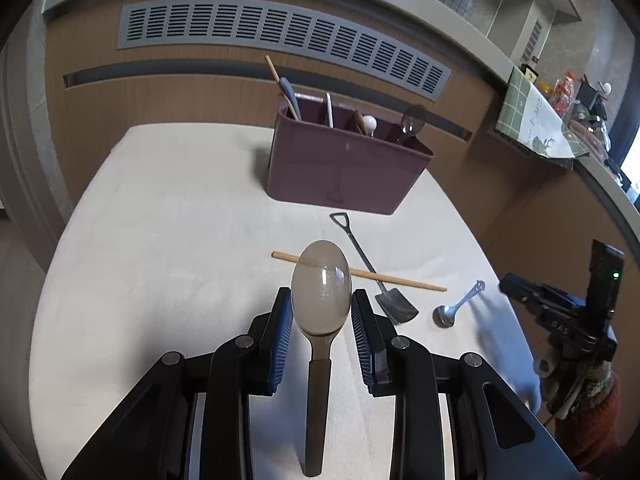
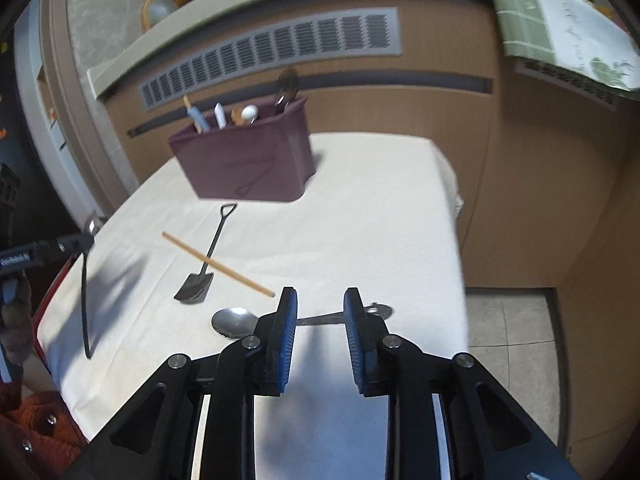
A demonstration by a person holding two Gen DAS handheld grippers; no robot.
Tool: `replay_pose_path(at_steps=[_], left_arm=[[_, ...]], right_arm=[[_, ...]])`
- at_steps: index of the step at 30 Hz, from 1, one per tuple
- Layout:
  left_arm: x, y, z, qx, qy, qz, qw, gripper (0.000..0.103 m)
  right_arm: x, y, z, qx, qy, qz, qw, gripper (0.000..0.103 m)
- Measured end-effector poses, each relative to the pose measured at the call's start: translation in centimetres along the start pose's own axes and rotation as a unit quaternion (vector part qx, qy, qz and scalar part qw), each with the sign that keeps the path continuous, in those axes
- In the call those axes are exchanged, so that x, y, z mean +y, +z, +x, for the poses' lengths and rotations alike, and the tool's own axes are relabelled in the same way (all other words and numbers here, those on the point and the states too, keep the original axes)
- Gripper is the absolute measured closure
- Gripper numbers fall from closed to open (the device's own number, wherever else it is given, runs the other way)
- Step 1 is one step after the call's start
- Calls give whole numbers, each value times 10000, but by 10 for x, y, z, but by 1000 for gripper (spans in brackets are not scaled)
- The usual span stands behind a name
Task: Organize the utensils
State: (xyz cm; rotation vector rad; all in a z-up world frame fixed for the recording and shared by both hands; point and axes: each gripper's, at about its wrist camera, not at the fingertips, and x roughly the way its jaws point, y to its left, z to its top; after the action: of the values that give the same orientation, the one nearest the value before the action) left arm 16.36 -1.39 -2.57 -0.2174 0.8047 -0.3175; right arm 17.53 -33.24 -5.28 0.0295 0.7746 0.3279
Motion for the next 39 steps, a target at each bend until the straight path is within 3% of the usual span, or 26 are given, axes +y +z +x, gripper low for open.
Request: replay_pose_path(at_steps=[3,7,10,13,15,19,22,27,39], left_arm=[[4,-2,-3,-5,2,-34,10000,72],[7,-5,0,60,49,-106,9999,72],[8,-7,1,85,36,-173,9998,72],[10,-8,3,122,51,-210,9997,72],[11,-8,4,137,58,-236,9996,72],[11,-8,8,187,45,-284,9994,72],[9,-10,12,251,-2,-276,9993,72],[8,-14,16,334,-27,-303,9990,72],[7,-16,7,177,27,-181,9997,72]], right_arm=[[12,0,12,195,151,-281,9993,80],[20,9,26,238,-102,-896,9956,85],[-12,22,47,500,-501,-499,9962,85],[-33,18,61,962,-512,-235,9938,83],[-29,8,50,930,-264,-182,9952,82],[-1,-24,27,1291,1014,119,9864,78],[31,-40,15,1334,1259,-233,9828,75],[74,-47,18,962,679,-1326,9842,74],[87,4,73,831,577,-1539,9829,73]])
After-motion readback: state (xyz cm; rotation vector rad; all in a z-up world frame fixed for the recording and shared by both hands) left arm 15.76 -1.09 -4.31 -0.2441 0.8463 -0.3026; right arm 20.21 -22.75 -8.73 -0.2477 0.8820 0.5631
